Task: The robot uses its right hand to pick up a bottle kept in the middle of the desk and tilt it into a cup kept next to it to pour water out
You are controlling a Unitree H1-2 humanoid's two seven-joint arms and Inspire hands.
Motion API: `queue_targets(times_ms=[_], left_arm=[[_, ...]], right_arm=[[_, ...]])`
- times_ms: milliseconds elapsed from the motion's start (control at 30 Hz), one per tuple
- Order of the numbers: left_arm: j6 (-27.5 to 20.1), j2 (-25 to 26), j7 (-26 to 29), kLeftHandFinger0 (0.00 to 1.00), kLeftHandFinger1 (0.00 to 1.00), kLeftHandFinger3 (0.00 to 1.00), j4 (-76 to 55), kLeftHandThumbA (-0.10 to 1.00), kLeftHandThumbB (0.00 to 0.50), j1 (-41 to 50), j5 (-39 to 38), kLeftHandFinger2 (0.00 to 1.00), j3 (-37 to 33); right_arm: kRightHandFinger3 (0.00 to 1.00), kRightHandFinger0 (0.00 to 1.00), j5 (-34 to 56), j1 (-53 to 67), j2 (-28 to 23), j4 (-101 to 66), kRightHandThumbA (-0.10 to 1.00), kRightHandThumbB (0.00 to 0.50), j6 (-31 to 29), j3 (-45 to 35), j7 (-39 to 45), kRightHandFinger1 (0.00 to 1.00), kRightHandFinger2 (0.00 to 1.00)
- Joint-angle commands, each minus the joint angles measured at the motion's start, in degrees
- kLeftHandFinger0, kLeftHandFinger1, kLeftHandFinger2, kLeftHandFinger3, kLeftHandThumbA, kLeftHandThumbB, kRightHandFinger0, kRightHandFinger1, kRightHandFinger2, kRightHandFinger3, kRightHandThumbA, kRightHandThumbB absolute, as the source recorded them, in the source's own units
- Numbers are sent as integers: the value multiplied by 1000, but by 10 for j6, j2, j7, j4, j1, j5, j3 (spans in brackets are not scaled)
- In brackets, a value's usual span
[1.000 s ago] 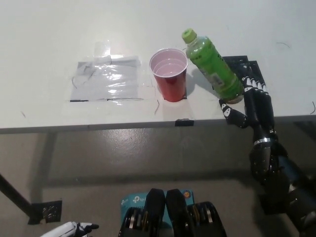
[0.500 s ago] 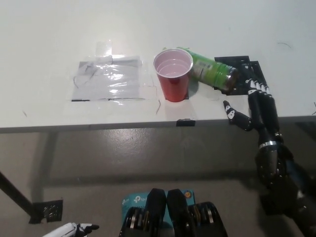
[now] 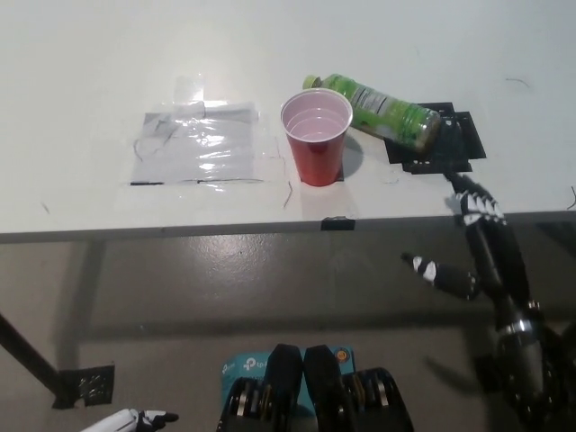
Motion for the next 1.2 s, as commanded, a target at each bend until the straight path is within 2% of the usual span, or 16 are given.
queue_targets(times_ms=[0, 100, 167, 200, 267, 400, 433, 467, 500, 533, 633, 800, 833, 900, 933, 1167], left_arm=[[-9, 17, 15, 1000, 1000, 1000, -24, 1000, 417, 5, -3, 1000, 16], [-6, 16, 15, 1000, 1000, 1000, -23, 1000, 427, 4, -4, 1000, 17], [-8, 15, 16, 1000, 1000, 1000, -23, 1000, 425, 5, -5, 1000, 18], [-10, 14, 18, 1000, 1000, 1000, -20, 1000, 425, 3, -6, 1000, 19], [-10, 16, 17, 1000, 1000, 1000, -20, 1000, 438, 2, -2, 1000, 17], [-16, 15, 16, 1000, 1000, 1000, -18, 1000, 431, 2, -8, 1000, 20], [-21, 16, 16, 1000, 1000, 1000, -16, 1000, 428, 2, -8, 1000, 19], [-22, 16, 16, 1000, 1000, 1000, -16, 1000, 428, 2, -8, 1000, 19], [-21, 16, 16, 1000, 1000, 1000, -16, 1000, 437, 2, -8, 1000, 19], [-17, 17, 16, 1000, 1000, 1000, -17, 1000, 439, 2, -6, 1000, 20], [-14, 16, 18, 1000, 1000, 1000, -17, 1000, 446, 3, -4, 1000, 21], [-9, 16, 14, 1000, 1000, 1000, -16, 1000, 441, -3, -6, 1000, 19], [-11, 15, 15, 1000, 1000, 1000, -14, 1000, 440, -2, -6, 1000, 19], [-9, 16, 13, 1000, 1000, 1000, -17, 1000, 430, -3, -6, 1000, 18], [-14, 16, 14, 1000, 1000, 1000, -12, 1000, 442, -4, -3, 1000, 17], [1, 16, 9, 1000, 1000, 1000, -21, 1000, 428, -5, -3, 1000, 17]], right_arm=[[1000, 1000, 84, 84, -52, -356, 809, 500, 169, -15, 194, 1000, 1000], [1000, 1000, 93, 114, -44, -379, 740, 484, 184, -14, 197, 1000, 1000], [1000, 1000, 110, 141, -42, -377, 606, 393, 172, -12, 199, 1000, 1000], [1000, 1000, 115, 143, -41, -371, 581, 382, 165, -12, 201, 1000, 1000], [1000, 1000, 133, 147, -47, -357, 337, 308, 166, -14, 217, 1000, 1000], [1000, 1000, 175, 127, -62, -327, 163, 242, 167, -18, 264, 1000, 1000], [1000, 706, 177, 118, -68, -311, 125, 195, 151, -15, 273, 963, 1000], [1000, 659, 178, 117, -68, -311, 124, 192, 150, -15, 275, 918, 1000], [1000, 517, 180, 112, -76, -308, 115, 132, 157, -11, 291, 696, 1000], [979, 471, 176, 98, -91, -303, 127, 128, 171, 1, 322, 586, 813], [821, 452, 146, 88, -114, -315, 97, 131, 193, 22, 362, 487, 624], [836, 472, 152, 86, -125, -321, 51, 146, 223, 31, 397, 490, 634], [858, 542, 146, 81, -131, -322, 79, 141, 235, 38, 412, 559, 690], [874, 568, 143, 80, -134, -328, 92, 137, 247, 40, 422, 577, 709], [907, 635, 135, 76, -138, -327, 109, 131, 252, 44, 429, 627, 757], [940, 615, 125, 70, -144, -331, 118, 130, 275, 47, 464, 604, 721]])
